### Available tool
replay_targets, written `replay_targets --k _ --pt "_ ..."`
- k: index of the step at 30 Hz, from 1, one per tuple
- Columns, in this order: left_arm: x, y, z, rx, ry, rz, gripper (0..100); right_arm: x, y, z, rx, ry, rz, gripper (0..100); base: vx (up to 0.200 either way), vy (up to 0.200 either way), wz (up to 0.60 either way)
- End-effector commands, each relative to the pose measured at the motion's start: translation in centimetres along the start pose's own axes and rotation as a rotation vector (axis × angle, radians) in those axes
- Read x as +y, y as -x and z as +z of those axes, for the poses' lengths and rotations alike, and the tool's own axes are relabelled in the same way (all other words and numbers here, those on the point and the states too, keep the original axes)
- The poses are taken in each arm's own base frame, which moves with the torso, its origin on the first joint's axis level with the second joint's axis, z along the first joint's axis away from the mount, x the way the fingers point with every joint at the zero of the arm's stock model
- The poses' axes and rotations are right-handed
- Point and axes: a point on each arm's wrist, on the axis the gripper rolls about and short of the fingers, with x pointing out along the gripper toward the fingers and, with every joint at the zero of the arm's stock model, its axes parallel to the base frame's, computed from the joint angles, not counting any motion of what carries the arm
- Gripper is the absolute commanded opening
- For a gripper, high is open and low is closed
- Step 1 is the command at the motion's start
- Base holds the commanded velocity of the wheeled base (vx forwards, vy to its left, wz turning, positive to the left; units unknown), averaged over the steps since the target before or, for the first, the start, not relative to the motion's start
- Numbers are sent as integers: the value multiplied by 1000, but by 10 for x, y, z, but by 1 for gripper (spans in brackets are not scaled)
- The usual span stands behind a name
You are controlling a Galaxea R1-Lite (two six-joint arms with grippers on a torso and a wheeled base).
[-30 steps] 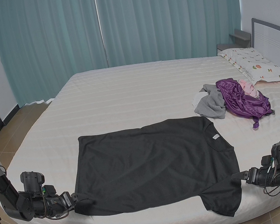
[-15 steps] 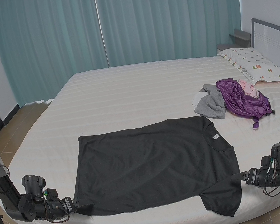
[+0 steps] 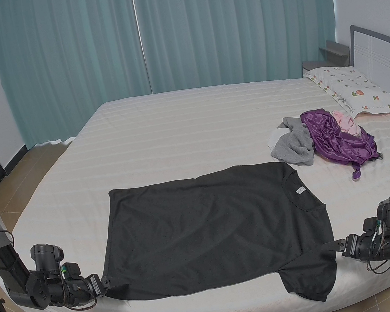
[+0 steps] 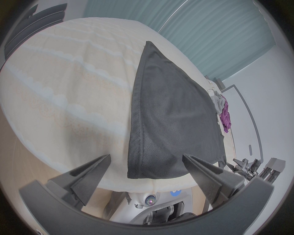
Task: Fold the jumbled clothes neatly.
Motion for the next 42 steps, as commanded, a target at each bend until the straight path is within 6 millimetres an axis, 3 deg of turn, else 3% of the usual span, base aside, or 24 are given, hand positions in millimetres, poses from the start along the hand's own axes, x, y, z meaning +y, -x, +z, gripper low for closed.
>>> replay_targets --k 1,36,37,42 --pt "1 1 -2 3 5 4 100 -1 2 -4 18 -6 -9 100 0 0 0" --pt "-9 2 -1 -19 18 -30 100 1 1 -6 29 2 -3 100 0 0 0" --pt "-9 2 -1 -17 18 -31 0 1 1 -6 29 2 -3 100 0 0 0" --pt "-9 2 -2 -16 17 -30 0 1 1 -6 28 2 -4 100 0 0 0"
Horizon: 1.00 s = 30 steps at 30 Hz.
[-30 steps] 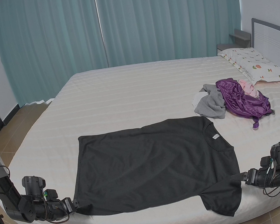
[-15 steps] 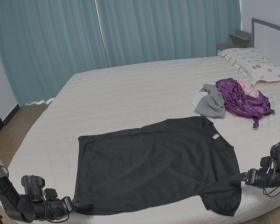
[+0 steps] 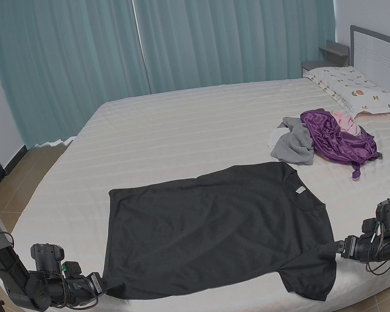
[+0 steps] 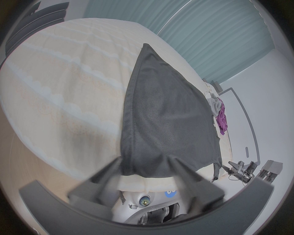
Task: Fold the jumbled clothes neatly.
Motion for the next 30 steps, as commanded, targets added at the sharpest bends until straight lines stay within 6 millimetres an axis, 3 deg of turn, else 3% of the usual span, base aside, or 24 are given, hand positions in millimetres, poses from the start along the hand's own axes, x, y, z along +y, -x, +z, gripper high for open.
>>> replay_targets --k 1,14,30 --pt "0 1 0 -2 -1 0 0 -1 2 -4 16 -6 -8 100 0 0 0" --pt "-16 21 13 -106 50 -41 0 -1 3 -3 13 -8 -9 100 0 0 0" --pt "-27 20 29 -149 205 -91 0 -1 3 -3 13 -6 -9 100 0 0 0"
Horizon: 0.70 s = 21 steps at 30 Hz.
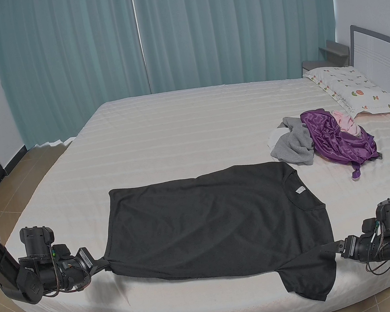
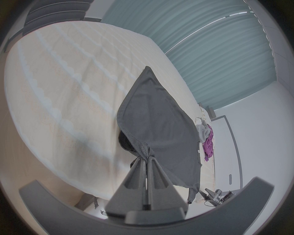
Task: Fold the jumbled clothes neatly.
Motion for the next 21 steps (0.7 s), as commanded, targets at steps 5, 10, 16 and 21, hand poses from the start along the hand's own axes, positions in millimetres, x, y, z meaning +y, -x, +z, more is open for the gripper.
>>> replay_targets --k 5,10,16,21 --pt "-5 7 -2 -7 -21 -17 0 -2 2 -4 16 -7 -9 100 0 0 0" --pt "-2 9 -7 11 -53 -3 0 -2 3 -3 14 -9 -11 100 0 0 0" --pt "-6 9 0 -25 -65 -19 0 -2 2 -3 14 -9 -7 100 0 0 0" --pt "-8 7 2 -25 -46 -24 0 -1 3 -3 18 -8 -1 100 0 0 0"
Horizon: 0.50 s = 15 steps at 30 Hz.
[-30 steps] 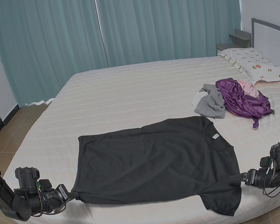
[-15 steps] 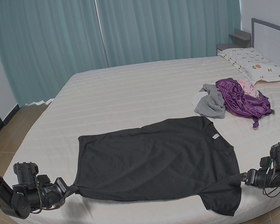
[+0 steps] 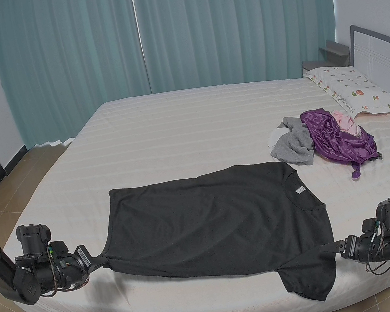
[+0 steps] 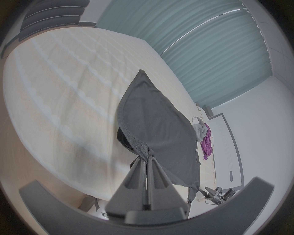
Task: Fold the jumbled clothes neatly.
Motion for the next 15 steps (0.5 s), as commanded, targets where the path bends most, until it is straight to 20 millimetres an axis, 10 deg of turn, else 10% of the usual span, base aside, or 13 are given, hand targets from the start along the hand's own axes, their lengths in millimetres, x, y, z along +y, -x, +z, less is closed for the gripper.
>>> replay_targets --k 1,15 --pt "-7 -6 10 -23 45 -27 0 -1 2 -3 14 -4 -6 100 0 0 0" --pt "-26 -57 36 -21 92 -82 0 -2 0 -3 17 -8 -9 100 0 0 0"
